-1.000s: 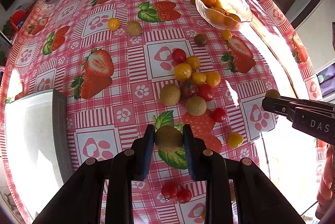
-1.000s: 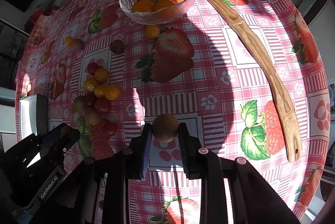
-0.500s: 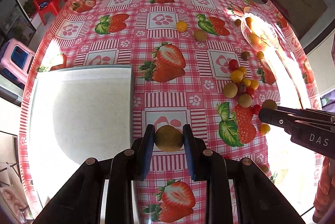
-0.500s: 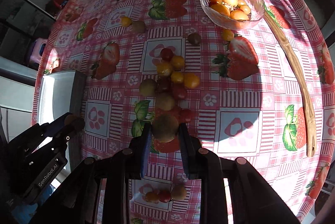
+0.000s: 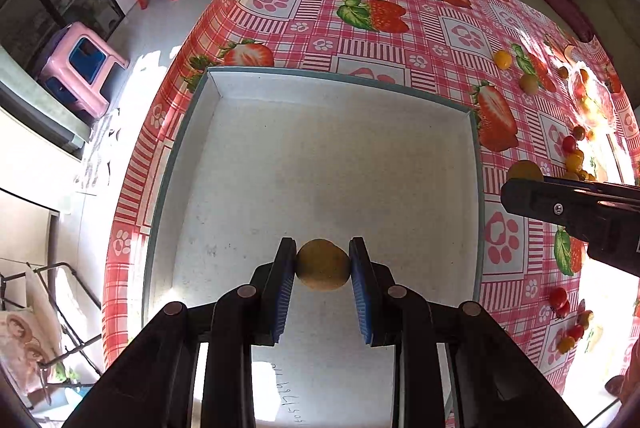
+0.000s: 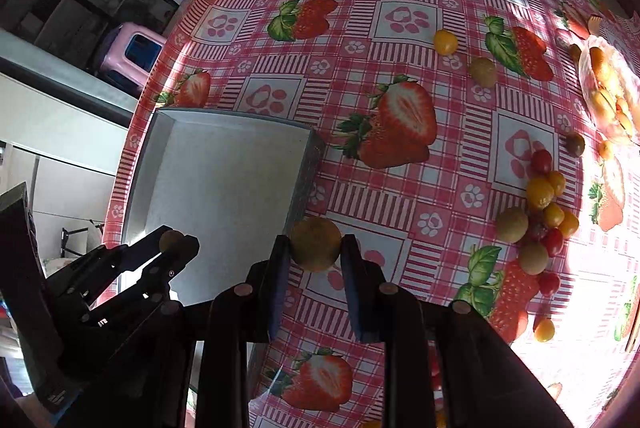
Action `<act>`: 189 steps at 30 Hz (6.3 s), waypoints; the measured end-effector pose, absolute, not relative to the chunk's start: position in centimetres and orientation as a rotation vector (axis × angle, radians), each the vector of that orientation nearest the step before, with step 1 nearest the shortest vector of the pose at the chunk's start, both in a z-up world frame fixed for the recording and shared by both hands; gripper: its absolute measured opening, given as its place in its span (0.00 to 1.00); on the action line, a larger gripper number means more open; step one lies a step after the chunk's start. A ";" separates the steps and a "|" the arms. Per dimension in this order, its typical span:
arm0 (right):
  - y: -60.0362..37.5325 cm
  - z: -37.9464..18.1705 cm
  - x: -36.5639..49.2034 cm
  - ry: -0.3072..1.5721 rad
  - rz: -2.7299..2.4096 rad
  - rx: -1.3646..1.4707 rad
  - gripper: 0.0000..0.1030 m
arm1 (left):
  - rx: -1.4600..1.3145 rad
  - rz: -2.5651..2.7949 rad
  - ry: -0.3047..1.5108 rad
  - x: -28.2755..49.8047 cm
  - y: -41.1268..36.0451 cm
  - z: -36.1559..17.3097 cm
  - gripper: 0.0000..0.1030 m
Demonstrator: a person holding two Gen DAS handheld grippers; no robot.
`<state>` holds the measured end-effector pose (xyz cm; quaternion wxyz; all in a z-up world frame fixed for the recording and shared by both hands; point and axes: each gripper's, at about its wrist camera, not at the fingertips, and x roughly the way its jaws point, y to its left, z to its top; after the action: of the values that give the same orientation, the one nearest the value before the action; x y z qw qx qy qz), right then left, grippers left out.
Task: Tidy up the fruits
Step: 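Carry both fruits over the white tray and open both tools to drop them, then move both tools back from the tray to the fruit cluster, then grasp a brown round fruit with the left tool while the right grasps a yellow cherry tomato, then carry both fruits into the white tray and open both tools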
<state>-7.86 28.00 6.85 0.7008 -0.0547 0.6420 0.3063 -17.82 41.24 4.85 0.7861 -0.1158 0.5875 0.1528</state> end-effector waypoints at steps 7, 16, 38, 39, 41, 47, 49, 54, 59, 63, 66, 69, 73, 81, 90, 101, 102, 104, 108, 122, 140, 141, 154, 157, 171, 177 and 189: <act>33.6 3.9 -7.4 1.475 0.706 -0.181 0.27 | -0.226 0.369 1.301 -18.6 43.2 2.7 0.28; 36.2 0.9 -7.1 1.506 0.672 -0.277 0.29 | -0.166 0.417 1.265 -19.7 43.4 2.8 0.76; 27.9 6.3 -6.1 1.455 0.584 -0.063 0.78 | -0.101 0.296 1.305 -18.9 38.5 5.3 0.76; 26.3 6.6 -6.1 1.455 0.563 -0.052 0.78 | -0.093 0.281 1.303 -18.6 37.8 5.5 0.76; 23.9 6.5 -5.9 1.459 0.525 -0.036 0.78 | -0.077 0.251 1.300 -18.0 36.5 6.0 0.76; 15.9 6.4 -6.3 1.483 0.393 0.036 0.78 | -0.034 0.157 1.290 -15.8 32.3 7.3 0.76; 13.6 6.2 -6.7 1.487 0.337 0.040 0.78 | -0.024 0.121 1.285 -15.0 30.7 7.6 0.76; 8.0 5.3 -7.1 1.511 0.212 0.091 0.78 | -0.006 0.042 1.295 -12.5 26.8 7.3 0.76; 5.1 4.5 -7.4 1.532 0.178 0.086 0.78 | 0.029 -0.017 1.318 -10.2 23.3 5.9 0.76; 4.2 4.1 -7.8 1.533 0.191 0.058 0.78 | 0.039 -0.036 1.322 -8.2 21.4 4.8 0.76; 4.0 3.7 -8.0 1.534 0.212 0.046 0.78 | 0.033 -0.035 1.323 -6.9 20.6 3.9 0.76; 4.1 3.3 -8.1 1.532 0.234 0.028 0.78 | 0.018 -0.029 1.334 -5.7 20.3 2.9 0.76; 4.8 3.0 -8.2 1.522 0.270 0.017 0.77 | 0.013 -0.016 1.347 -4.6 20.1 1.6 0.76; 6.3 2.0 -7.8 1.501 0.299 -0.012 0.63 | 0.028 -0.043 1.312 -2.9 18.6 1.4 0.76; 7.1 2.0 -7.0 1.483 0.301 -0.031 0.34 | 0.021 -0.058 1.288 -2.4 18.3 1.5 0.64; 5.8 2.0 -6.5 1.489 0.302 0.031 0.22 | -0.070 -0.083 1.312 -3.1 19.0 2.5 0.26; 5.6 2.1 -6.6 1.488 0.301 0.040 0.22 | -0.084 -0.080 1.311 -3.5 19.3 2.7 0.26; 4.9 2.6 -6.8 1.486 0.306 0.051 0.22 | -0.102 -0.072 1.306 -4.2 20.0 3.1 0.26; 4.5 3.4 -7.3 1.481 0.323 0.060 0.22 | -0.110 -0.066 1.291 -5.8 20.9 4.1 0.26; 4.5 5.4 -9.0 1.468 0.321 0.049 0.22 | -0.147 -0.003 1.261 -10.7 24.5 6.5 0.26; 14.7 7.3 -10.9 1.436 0.462 -0.084 0.22 | -0.239 0.153 1.229 -17.1 34.1 7.4 0.26; 15.5 7.3 -11.0 1.434 0.473 -0.094 0.22 | -0.245 0.165 1.228 -17.5 34.8 7.3 0.26; 26.5 7.1 -12.9 1.441 0.642 -0.197 0.22 | -0.307 0.340 1.252 -23.0 42.3 5.6 0.26; 28.7 6.4 -13.5 1.452 0.677 -0.221 0.22 | -0.324 0.377 1.274 -23.9 43.7 4.6 0.26; 34.4 1.1 -13.9 1.540 0.690 -0.325 0.23 | -0.346 0.416 1.319 -24.8 45.2 2.0 0.26; 35.5 0.9 -14.0 1.520 0.688 -0.353 0.23 | -0.327 0.413 1.332 -24.8 44.9 1.8 0.26; 34.7 2.1 -13.8 1.518 0.707 -0.312 0.53 | -0.291 0.425 1.336 -25.3 44.3 2.5 0.74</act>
<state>-13.78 34.67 2.10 0.6586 -0.1378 0.6706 0.3124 -25.34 44.29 2.51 0.7545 -0.1333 0.6124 0.1949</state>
